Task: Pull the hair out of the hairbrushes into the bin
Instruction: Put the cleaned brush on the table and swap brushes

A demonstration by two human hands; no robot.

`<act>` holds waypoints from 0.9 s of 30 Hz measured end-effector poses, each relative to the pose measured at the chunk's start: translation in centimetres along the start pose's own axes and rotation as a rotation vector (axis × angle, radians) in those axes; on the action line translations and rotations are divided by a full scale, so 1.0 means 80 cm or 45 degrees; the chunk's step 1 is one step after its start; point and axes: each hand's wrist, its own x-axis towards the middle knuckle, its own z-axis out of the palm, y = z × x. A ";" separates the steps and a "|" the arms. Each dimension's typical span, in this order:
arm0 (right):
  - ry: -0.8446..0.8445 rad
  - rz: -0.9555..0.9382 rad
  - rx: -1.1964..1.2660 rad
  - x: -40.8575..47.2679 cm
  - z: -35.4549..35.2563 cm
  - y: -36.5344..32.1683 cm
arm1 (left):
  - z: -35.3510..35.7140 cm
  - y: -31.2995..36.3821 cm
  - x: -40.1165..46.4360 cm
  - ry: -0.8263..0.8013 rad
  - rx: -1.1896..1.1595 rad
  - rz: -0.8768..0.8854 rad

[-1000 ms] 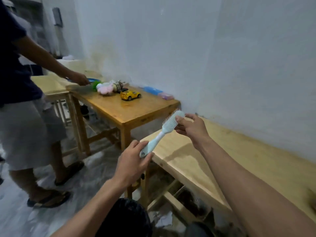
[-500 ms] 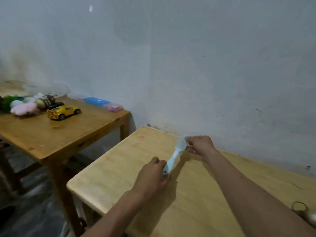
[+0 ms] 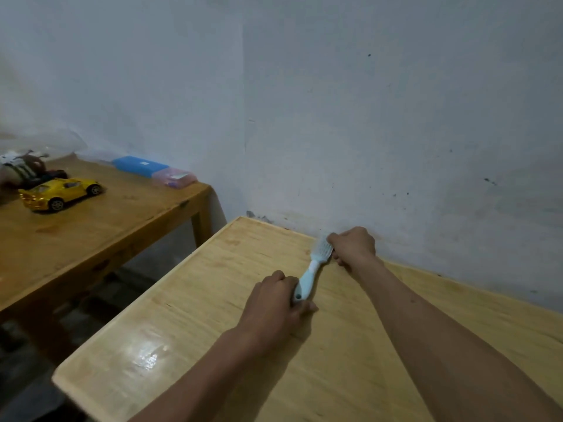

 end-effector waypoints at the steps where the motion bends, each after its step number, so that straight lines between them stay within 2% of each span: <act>1: 0.004 0.001 -0.017 0.000 0.000 -0.001 | -0.001 0.000 0.001 -0.004 -0.026 -0.007; 8: -0.063 0.039 0.051 -0.003 -0.020 -0.004 | -0.004 0.000 0.000 0.013 -0.090 -0.023; 12: -0.130 -0.005 -0.080 -0.012 -0.074 -0.010 | -0.006 0.009 -0.002 0.076 -0.011 -0.050; 16: -0.254 -0.058 -0.197 -0.027 -0.155 -0.005 | 0.001 0.052 -0.011 0.283 0.091 0.091; 18: -0.318 -0.104 -0.332 -0.038 -0.201 0.005 | 0.009 0.090 -0.017 0.290 0.023 0.183; 23: -0.451 -0.166 -0.794 -0.066 -0.317 0.052 | 0.051 0.201 -0.038 0.032 -0.117 0.288; 27: -0.616 -0.025 -1.143 -0.102 -0.393 0.104 | 0.084 0.265 -0.065 -0.366 -0.082 0.263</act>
